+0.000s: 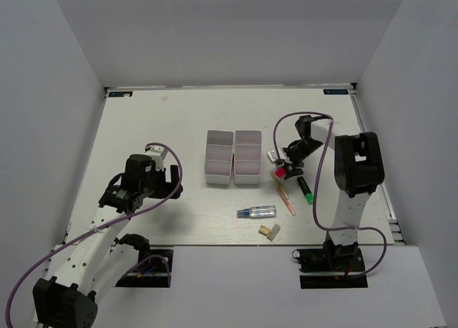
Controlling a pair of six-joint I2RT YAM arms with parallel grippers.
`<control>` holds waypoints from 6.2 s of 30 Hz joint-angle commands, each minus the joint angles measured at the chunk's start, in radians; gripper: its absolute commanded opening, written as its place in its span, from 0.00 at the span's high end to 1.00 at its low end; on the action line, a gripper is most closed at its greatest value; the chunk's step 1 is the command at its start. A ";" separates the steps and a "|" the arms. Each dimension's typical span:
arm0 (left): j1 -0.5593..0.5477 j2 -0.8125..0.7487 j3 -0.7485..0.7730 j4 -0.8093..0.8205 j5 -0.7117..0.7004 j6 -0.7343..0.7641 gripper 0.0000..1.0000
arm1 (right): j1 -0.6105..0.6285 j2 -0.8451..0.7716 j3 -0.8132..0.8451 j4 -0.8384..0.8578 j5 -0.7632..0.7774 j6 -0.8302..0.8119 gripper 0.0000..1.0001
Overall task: Sort the stationery into containers
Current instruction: Pick up the pen from the center of the board, then place the pen in the storage box, then pick up the pen from the center of the board.
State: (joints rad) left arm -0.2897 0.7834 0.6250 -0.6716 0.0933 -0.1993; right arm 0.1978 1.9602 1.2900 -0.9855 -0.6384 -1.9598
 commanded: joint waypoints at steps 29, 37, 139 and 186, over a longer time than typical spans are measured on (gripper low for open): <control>0.004 -0.038 -0.016 0.010 -0.006 0.020 0.01 | 0.055 -0.006 -0.001 -0.002 0.184 0.209 1.00; 0.004 -0.036 -0.024 0.021 0.005 0.023 0.01 | 0.046 -0.219 0.065 0.076 0.039 0.740 1.00; 0.009 -0.006 -0.048 0.040 0.014 0.049 0.01 | 0.083 0.134 0.014 2.118 -0.758 2.408 0.47; 0.012 -0.076 -0.048 0.060 0.117 0.009 0.01 | -0.021 -0.371 -0.278 0.194 0.566 1.648 0.33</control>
State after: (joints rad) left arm -0.2840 0.7162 0.5804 -0.6205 0.1879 -0.1848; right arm 0.1753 1.5539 0.9577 -0.8471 -0.0921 -0.3508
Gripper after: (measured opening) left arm 0.989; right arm 0.669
